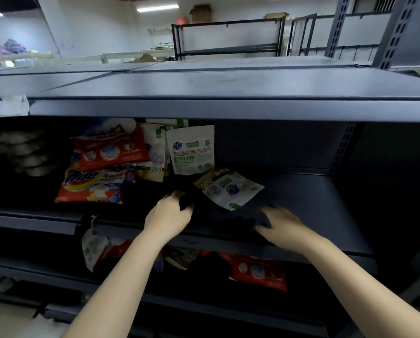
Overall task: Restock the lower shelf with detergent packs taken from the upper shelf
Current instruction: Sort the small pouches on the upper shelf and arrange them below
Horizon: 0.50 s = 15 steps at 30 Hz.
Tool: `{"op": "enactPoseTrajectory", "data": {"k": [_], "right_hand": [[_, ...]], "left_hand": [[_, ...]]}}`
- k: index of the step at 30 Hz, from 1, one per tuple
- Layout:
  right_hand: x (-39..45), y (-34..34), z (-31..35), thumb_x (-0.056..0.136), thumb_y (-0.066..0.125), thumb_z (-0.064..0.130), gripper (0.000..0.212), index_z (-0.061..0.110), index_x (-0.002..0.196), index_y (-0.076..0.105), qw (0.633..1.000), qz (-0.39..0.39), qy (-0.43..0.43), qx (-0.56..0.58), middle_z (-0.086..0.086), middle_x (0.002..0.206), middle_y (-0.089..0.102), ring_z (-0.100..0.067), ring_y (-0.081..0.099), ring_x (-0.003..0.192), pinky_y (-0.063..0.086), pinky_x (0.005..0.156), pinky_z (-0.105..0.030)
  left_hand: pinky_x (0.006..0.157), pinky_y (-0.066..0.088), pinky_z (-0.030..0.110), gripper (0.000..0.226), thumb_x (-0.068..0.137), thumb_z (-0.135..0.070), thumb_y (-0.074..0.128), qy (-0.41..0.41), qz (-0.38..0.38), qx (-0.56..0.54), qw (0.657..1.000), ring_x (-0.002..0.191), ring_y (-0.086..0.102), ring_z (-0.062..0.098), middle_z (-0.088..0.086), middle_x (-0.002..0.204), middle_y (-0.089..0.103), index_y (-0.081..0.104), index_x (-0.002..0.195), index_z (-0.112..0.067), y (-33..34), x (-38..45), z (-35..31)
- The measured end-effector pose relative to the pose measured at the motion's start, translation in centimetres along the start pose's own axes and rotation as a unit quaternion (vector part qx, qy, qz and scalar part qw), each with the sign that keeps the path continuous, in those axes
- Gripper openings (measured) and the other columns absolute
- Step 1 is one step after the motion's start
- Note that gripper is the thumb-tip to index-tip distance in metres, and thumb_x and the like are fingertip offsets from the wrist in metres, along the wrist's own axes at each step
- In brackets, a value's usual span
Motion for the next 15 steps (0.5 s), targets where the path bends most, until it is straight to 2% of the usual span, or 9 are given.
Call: {"op": "enactPoseTrajectory", "data": {"k": [4,6,8,9,11,13,15], "right_hand": [[2.3,0.3,0.0,0.092,0.049,0.034,0.055,0.024,0.144,0.035,0.997,-0.027,0.011,-0.074,-0.002,0.145,0.038,-0.023,0.038,0.130,0.039,0.100,-0.034],[3.4,0.5,0.0,0.092,0.048,0.031,0.054,0.023,0.144,0.034,0.992,-0.046,0.015,-0.116,-0.002,0.142,0.040,-0.023,0.037,0.129,0.036,0.099,-0.033],[4.7,0.6,-0.1,0.091,0.051,0.030,0.056,0.023,0.144,0.033,0.988,-0.065,0.028,-0.138,-0.002,0.143,0.039,-0.023,0.036,0.129,0.033,0.100,-0.034],[5.4,0.5,-0.1,0.091,0.052,0.029,0.058,0.023,0.145,0.031,0.985,-0.076,0.038,-0.147,-0.002,0.145,0.038,-0.024,0.036,0.130,0.033,0.101,-0.035],[6.7,0.4,-0.2,0.091,0.053,0.028,0.061,0.023,0.147,0.028,0.980,-0.095,0.056,-0.165,-0.002,0.147,0.036,-0.024,0.035,0.132,0.032,0.103,-0.035],[8.0,0.5,-0.4,0.091,0.051,0.026,0.065,0.023,0.149,0.021,0.974,-0.107,0.069,-0.185,-0.002,0.147,0.035,-0.025,0.035,0.132,0.032,0.103,-0.036],[9.1,0.8,-0.5,0.091,0.051,0.022,0.069,0.023,0.151,0.016,0.972,-0.109,0.079,-0.193,-0.003,0.147,0.036,-0.026,0.036,0.132,0.031,0.104,-0.036]], "left_hand": [[0.087,0.045,0.029,0.054,0.092,-0.041,0.055,0.004,-0.013,-0.093,0.996,0.119,0.053,0.029,0.008,0.137,0.051,0.039,0.142,-0.026,0.3,3.9,0.8],[0.093,0.042,0.029,0.053,0.093,-0.039,0.055,0.000,-0.015,-0.145,0.989,0.126,0.047,0.027,0.004,0.142,0.047,0.040,0.142,-0.026,0.2,6.1,1.5],[0.099,0.039,0.030,0.050,0.093,-0.035,0.056,0.015,-0.021,-0.202,0.979,0.129,0.046,0.023,-0.001,0.142,0.047,0.044,0.141,-0.025,-0.1,8.1,2.0],[0.097,0.040,0.029,0.046,0.093,-0.032,0.056,0.026,-0.026,-0.223,0.974,0.127,0.048,0.021,-0.002,0.138,0.052,0.048,0.138,-0.024,-0.3,9.1,2.1],[0.091,0.042,0.028,0.038,0.093,-0.027,0.057,0.032,-0.049,-0.245,0.968,0.120,0.053,0.023,0.000,0.127,0.059,0.055,0.130,-0.017,-1.0,11.0,2.5],[0.090,0.043,0.029,0.037,0.094,-0.024,0.056,0.009,-0.071,-0.246,0.967,0.118,0.054,0.027,0.008,0.130,0.058,0.054,0.129,-0.012,-1.7,13.2,3.2],[0.089,0.044,0.032,0.042,0.095,-0.028,0.054,-0.025,-0.061,-0.241,0.968,0.117,0.054,0.032,0.012,0.134,0.053,0.049,0.134,-0.012,-2.1,15.5,4.1]]}}
Point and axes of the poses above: each hand's wrist, its own x-axis towards the middle knuckle, its own y-axis out of the palm, z = x × y, the point moved 8 cm from there along x, towards the middle knuckle
